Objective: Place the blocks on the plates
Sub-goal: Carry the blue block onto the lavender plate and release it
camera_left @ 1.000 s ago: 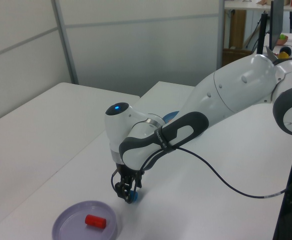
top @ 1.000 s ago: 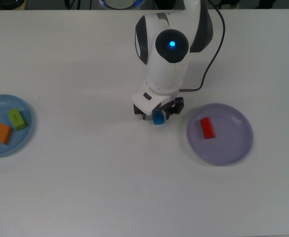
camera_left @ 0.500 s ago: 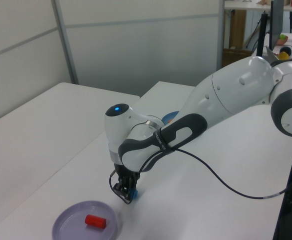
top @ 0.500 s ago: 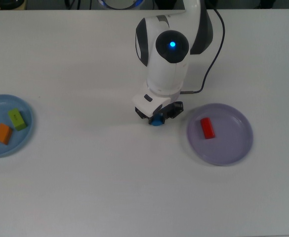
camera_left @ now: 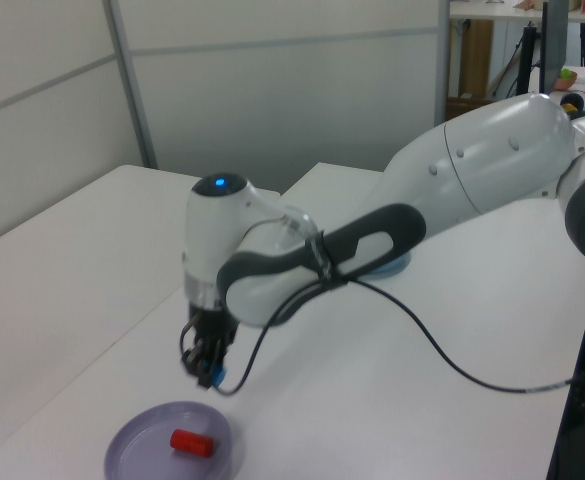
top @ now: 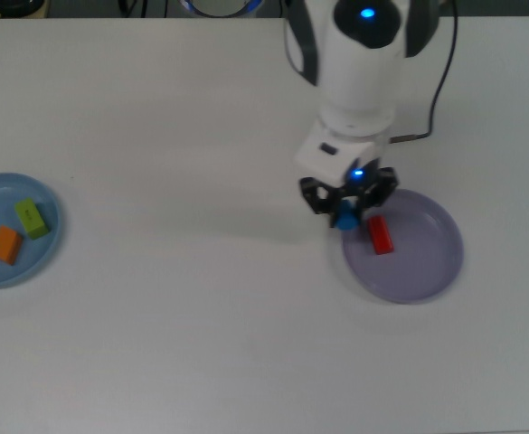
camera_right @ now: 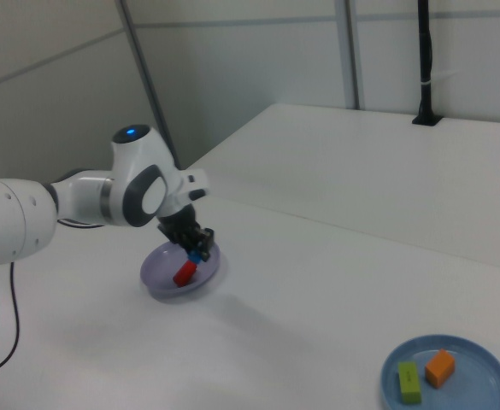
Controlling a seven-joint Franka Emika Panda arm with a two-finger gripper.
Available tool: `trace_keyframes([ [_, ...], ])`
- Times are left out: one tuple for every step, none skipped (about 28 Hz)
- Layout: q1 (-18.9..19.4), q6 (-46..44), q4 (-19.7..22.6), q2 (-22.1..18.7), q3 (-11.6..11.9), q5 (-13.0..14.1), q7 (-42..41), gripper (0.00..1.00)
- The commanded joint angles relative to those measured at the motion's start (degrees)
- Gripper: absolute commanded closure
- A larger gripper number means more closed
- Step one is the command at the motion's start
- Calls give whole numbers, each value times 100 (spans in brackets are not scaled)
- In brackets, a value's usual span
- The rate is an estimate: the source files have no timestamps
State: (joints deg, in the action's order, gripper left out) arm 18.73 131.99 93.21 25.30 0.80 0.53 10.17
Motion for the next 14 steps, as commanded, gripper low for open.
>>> trace_keyframes([
  [324, 678, -13, 300, -132, -237, -15, 100],
  [376, 740, -22, 352, -132, -255, -7, 100],
  [473, 836, -13, 422, -132, -255, -7, 100],
  [517, 881, -22, 467, -132, -255, -7, 100],
  [552, 916, -22, 502, -132, -264, -15, 100],
  [579, 960, -22, 537, -132, -272, -15, 100],
  [596, 986, -22, 564, -132, -272, -15, 100],
  [640, 1030, -22, 581, -132, -272, -15, 96],
  [658, 1039, -22, 581, -132, -272, -15, 93],
  [658, 1039, -22, 581, -132, -272, -15, 89],
  [667, 1039, -22, 581, -132, -272, -24, 84],
  [667, 1031, -22, 581, -132, -264, -24, 74],
  [667, 1030, -31, 564, -132, -264, -33, 44],
  [667, 1030, -31, 564, -132, -264, -33, 33],
])
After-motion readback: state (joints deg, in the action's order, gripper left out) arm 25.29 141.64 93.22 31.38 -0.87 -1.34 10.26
